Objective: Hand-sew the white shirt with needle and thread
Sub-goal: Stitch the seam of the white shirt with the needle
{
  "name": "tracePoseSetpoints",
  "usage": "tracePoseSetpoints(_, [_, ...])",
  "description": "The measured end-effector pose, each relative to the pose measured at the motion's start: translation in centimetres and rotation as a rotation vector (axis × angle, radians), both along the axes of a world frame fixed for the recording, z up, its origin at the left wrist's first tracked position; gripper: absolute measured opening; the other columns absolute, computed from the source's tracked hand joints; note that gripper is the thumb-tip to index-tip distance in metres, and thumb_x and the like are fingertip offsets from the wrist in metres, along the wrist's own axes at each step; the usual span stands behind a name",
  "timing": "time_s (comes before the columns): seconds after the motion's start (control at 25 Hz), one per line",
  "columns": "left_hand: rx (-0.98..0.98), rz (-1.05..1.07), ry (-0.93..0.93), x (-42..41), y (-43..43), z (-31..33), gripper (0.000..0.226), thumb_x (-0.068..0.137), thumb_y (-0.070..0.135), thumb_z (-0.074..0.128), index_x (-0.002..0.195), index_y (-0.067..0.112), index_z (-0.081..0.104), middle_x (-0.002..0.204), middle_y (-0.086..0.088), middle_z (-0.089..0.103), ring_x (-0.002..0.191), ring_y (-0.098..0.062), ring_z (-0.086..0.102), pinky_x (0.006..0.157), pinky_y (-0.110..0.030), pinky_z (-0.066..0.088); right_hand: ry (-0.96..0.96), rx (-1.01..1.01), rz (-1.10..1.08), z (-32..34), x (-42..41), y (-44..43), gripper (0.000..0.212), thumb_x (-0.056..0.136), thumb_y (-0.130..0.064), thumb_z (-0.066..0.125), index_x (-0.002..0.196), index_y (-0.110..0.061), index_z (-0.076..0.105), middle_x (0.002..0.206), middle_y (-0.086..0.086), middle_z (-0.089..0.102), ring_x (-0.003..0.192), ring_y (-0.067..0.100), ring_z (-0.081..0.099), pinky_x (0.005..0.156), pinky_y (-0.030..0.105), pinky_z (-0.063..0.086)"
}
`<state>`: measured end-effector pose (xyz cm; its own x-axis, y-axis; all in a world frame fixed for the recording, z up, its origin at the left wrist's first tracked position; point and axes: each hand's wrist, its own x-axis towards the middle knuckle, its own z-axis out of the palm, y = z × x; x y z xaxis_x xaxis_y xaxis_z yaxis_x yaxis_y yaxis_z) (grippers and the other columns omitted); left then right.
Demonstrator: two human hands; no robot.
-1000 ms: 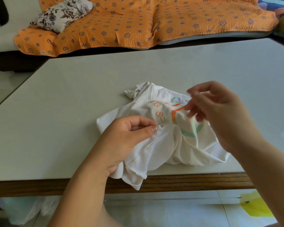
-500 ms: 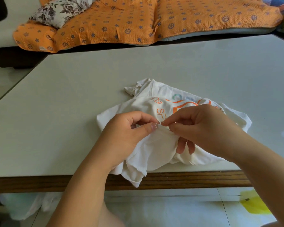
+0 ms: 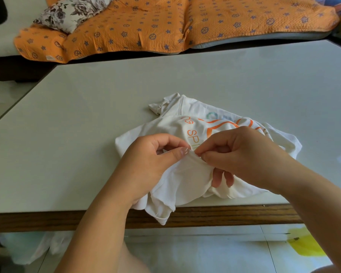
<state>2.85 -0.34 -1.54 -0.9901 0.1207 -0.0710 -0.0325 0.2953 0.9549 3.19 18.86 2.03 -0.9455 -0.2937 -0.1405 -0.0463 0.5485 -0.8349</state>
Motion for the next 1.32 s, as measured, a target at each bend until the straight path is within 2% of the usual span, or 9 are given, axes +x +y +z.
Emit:
tracePoseSetpoints(0.24, [0.090,-0.028,-0.055,0.0,-0.1,0.1,0.009,0.076,0.034,0.074,0.084,0.031,0.078,0.092,0.003,0.077,0.096,-0.014,0.070,0.097,-0.039,0.052,-0.023,-0.047,0.024,-0.3,-0.1,0.2,0.022,0.090,-0.015,0.061,0.080,-0.029,0.073,0.055,0.002,0.070,0.043,0.011,0.055,0.051,0.014,0.047])
tracePoseSetpoints(0.44, [0.200,-0.034,-0.131,0.1,0.1,0.3,0.022,0.061,0.039,0.075,0.079,0.028,0.079,0.087,0.000,0.077,0.088,-0.010,0.071,0.087,-0.030,0.051,-0.040,-0.116,0.019,-1.0,-0.2,0.1,0.015,0.092,-0.020,0.061,0.086,-0.027,0.072,0.056,0.003,0.070,0.043,0.010,0.055,0.052,0.013,0.044])
tracePoseSetpoints(0.64, [0.280,-0.014,-0.185,0.1,0.3,0.4,0.017,0.061,0.031,0.078,0.076,0.022,0.077,0.084,-0.004,0.076,0.084,-0.013,0.071,0.085,-0.030,0.052,-0.068,-0.205,-0.036,-1.6,-0.1,-0.4,0.009,0.093,-0.019,0.060,0.088,-0.022,0.066,0.059,0.007,0.070,0.042,0.011,0.057,0.051,0.016,0.046])
tracePoseSetpoints(0.76, [0.305,0.008,-0.197,0.1,0.4,0.5,0.016,0.061,0.028,0.078,0.075,0.020,0.076,0.082,-0.004,0.075,0.081,-0.013,0.071,0.081,-0.028,0.053,-0.046,-0.233,-0.076,-1.7,-0.3,-0.5,0.008,0.090,-0.021,0.064,0.086,-0.024,0.070,0.056,0.007,0.069,0.048,0.019,0.060,0.051,0.021,0.047])
tracePoseSetpoints(0.96, [0.307,0.033,-0.198,0.1,0.5,0.5,0.017,0.059,0.029,0.079,0.074,0.022,0.075,0.083,-0.002,0.075,0.083,-0.012,0.070,0.082,-0.028,0.051,-0.042,-0.278,-0.108,-1.7,-0.1,-0.9,0.010,0.090,-0.015,0.065,0.088,-0.019,0.074,0.056,0.012,0.067,0.047,0.015,0.063,0.047,0.019,0.049])
tracePoseSetpoints(1.12, [0.304,0.056,-0.204,0.0,0.7,0.3,0.016,0.061,0.028,0.078,0.075,0.020,0.075,0.084,-0.005,0.076,0.083,-0.014,0.071,0.083,-0.031,0.054,-0.011,-0.258,-0.131,-2.0,0.0,-1.2,0.017,0.092,-0.013,0.061,0.094,-0.027,0.070,0.059,0.007,0.070,0.046,0.014,0.064,0.054,0.018,0.053])
tracePoseSetpoints(1.24, [0.291,0.075,-0.197,0.0,1.0,0.1,0.019,0.063,0.027,0.077,0.080,0.017,0.075,0.087,-0.008,0.077,0.086,-0.019,0.073,0.087,-0.034,0.055,0.042,-0.252,-0.122,-2.2,0.2,-1.4,0.020,0.094,-0.014,0.058,0.096,-0.031,0.067,0.068,-0.001,0.073,0.057,0.015,0.070,0.065,0.024,0.058])
tracePoseSetpoints(1.32, [0.273,0.089,-0.194,-0.1,1.0,0.0,0.021,0.066,0.026,0.077,0.084,0.015,0.076,0.089,-0.009,0.077,0.089,-0.022,0.074,0.088,-0.037,0.056,0.069,-0.236,-0.110,-2.4,0.4,-1.6,0.018,0.094,-0.016,0.059,0.094,-0.031,0.068,0.068,-0.003,0.073,0.059,0.013,0.071,0.065,0.023,0.057])
